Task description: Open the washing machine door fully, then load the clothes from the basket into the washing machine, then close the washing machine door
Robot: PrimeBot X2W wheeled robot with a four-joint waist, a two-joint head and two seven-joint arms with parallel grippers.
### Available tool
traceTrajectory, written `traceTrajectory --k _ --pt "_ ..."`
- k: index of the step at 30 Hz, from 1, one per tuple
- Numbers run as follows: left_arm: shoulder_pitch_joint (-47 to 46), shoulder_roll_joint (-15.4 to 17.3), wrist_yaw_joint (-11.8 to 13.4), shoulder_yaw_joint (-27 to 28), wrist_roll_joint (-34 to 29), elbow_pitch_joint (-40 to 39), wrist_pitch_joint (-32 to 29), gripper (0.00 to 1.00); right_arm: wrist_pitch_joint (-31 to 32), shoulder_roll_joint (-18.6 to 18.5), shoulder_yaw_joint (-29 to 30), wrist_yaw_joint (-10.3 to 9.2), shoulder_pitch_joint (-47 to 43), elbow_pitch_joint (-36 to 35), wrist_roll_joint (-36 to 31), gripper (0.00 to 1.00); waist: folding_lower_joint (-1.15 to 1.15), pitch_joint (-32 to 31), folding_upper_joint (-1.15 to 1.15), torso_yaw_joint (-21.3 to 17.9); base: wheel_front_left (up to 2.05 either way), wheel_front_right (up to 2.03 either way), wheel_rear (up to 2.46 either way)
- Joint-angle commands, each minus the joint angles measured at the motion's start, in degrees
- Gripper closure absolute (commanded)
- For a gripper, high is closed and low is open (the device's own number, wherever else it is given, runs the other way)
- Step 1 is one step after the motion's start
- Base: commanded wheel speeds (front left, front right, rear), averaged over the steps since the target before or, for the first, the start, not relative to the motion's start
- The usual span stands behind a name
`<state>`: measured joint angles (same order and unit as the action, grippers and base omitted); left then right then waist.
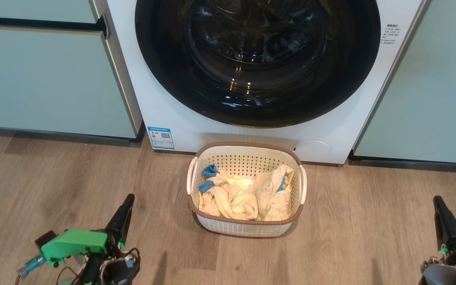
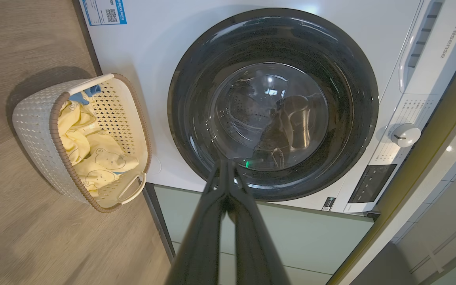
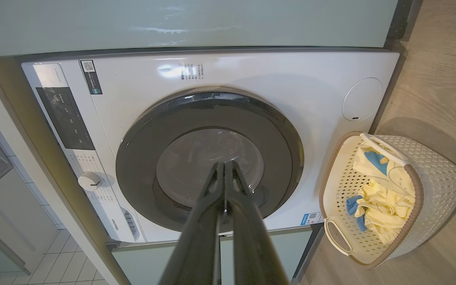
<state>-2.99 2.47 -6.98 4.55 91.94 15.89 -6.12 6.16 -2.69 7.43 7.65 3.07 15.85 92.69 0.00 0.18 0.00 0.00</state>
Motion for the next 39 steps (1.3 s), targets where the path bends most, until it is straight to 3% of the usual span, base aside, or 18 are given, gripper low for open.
traceTrajectory --k 1,4,5,8,39 --pt "-3.2 0.41 -0.51 1.94 0.25 -1.86 -0.35 1.0 0.32 -0.19 -0.92 -0.16 3.11 -1.82 -0.51 1.0 0.0 0.0 0.0 0.0 0.0 0.0 0.0" --pt "-3.2 0.41 -0.51 1.94 0.25 -1.86 -0.35 1.0 0.32 -0.19 -0.92 -0.16 3.11 -1.82 -0.51 1.0 0.0 0.0 0.0 0.0 0.0 0.0 0.0" --pt "0.0 0.0 0.0 0.0 0.0 0.0 0.0 0.0 0.0 0.0 0.0 0.0 0.0 0.0 -0.01 0.0 0.0 0.0 0.0 0.0 0.0 0.0 0.0" --pt "0.99 -0.19 0.11 -0.23 -0.01 1.98 0.01 0.0 -0.01 0.22 -0.25 0.02 -1.04 2.02 0.02 0.0 0.0 0.0 0.0 0.0 0.0 0.0 0.0" --pt "-0.75 0.27 -0.04 -1.41 -1.06 -2.28 2.64 0.0 -2.99 -0.63 -2.31 -0.02 0.63 -1.5 -2.29 0.0 0.0 0.27 0.0 -0.07 0.0 0.0 0.0"
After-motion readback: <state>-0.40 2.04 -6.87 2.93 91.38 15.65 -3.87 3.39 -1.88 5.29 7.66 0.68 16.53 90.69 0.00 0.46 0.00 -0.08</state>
